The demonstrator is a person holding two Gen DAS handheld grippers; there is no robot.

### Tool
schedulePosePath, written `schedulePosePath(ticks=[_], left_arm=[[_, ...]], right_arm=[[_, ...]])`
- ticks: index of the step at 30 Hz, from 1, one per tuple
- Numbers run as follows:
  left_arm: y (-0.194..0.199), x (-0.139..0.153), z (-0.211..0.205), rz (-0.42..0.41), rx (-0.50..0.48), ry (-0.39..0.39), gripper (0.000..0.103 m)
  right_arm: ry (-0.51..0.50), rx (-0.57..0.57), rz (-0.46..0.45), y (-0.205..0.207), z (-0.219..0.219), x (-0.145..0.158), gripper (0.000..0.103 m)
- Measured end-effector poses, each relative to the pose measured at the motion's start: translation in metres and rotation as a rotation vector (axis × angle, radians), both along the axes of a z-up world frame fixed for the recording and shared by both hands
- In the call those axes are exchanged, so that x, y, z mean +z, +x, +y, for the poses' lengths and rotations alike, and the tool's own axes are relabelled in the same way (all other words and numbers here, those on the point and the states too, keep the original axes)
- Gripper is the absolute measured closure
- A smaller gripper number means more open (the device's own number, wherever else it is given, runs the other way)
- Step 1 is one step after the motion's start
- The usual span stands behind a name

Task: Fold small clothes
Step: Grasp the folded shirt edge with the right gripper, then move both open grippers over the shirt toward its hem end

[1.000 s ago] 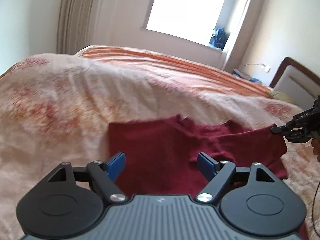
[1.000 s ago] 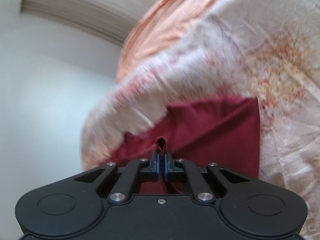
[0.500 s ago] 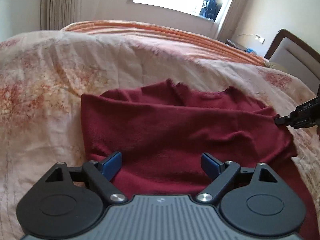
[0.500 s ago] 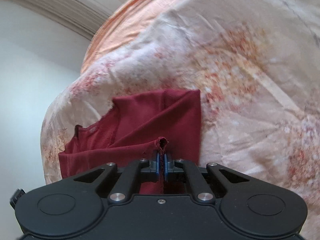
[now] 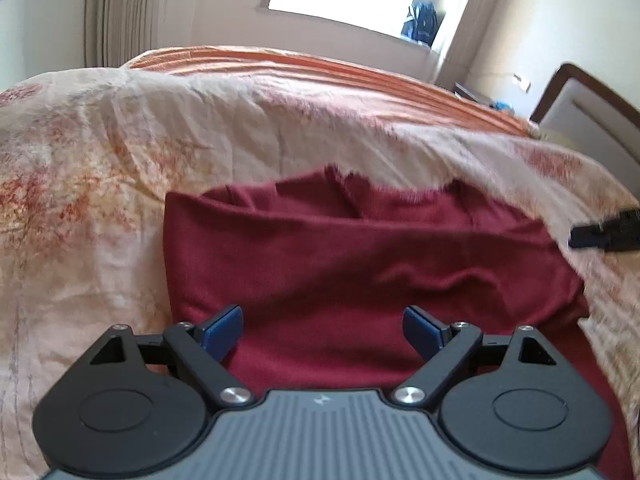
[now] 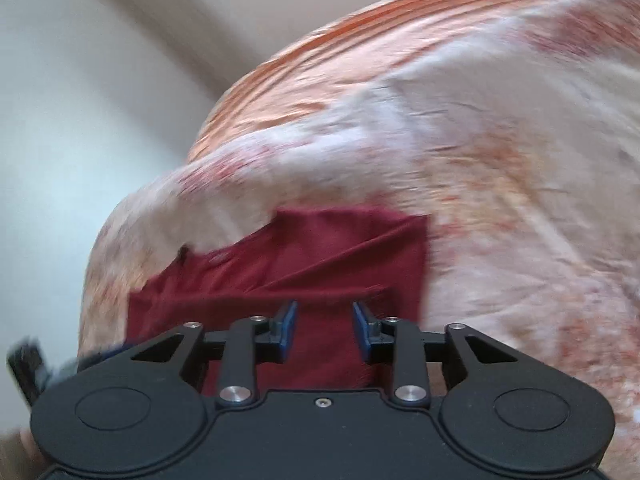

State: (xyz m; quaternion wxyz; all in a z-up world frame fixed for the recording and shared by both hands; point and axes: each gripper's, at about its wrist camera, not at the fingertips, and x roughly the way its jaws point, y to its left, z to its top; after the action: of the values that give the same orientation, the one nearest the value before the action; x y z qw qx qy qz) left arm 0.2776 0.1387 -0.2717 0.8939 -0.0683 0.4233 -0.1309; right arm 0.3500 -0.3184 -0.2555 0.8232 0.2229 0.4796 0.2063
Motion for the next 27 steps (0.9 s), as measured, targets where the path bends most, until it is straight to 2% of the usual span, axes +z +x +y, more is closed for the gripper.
schedulePosePath(ticks=[3,7,15,21,23,27], left_arm=[[0.013,-0.002,-0.003,0.011,0.01,0.013,0.012],[0.03,-0.018,0.0,0.083,0.039,0.017,0.011],[0.025,-0.014,0.006,0.092,0.027,0.004,0.01],[0.012,-0.011,0.011,0.092,0.022,-0.001,0.01],[0.006,-0.011,0.013,0.091,0.019,-0.003,0.01],[-0.003,-0.011,0.018,0.085,0.011,-0.007,0.01]], right_arm=[[0.039,0.065,0.007,-0.008,0.02,-0.005,0.052],[0.041,0.091,0.07,-0.009,0.038,-0.028,0.052],[0.034,0.071,0.118,-0.011,0.036,-0.043,0.057],[-0.021,0.085,0.124,-0.007,0.045,-0.034,0.056],[-0.029,0.104,0.078,-0.009,0.055,-0.021,0.054],[0.02,0.216,-0.003,-0.005,0.097,0.006,0.054]])
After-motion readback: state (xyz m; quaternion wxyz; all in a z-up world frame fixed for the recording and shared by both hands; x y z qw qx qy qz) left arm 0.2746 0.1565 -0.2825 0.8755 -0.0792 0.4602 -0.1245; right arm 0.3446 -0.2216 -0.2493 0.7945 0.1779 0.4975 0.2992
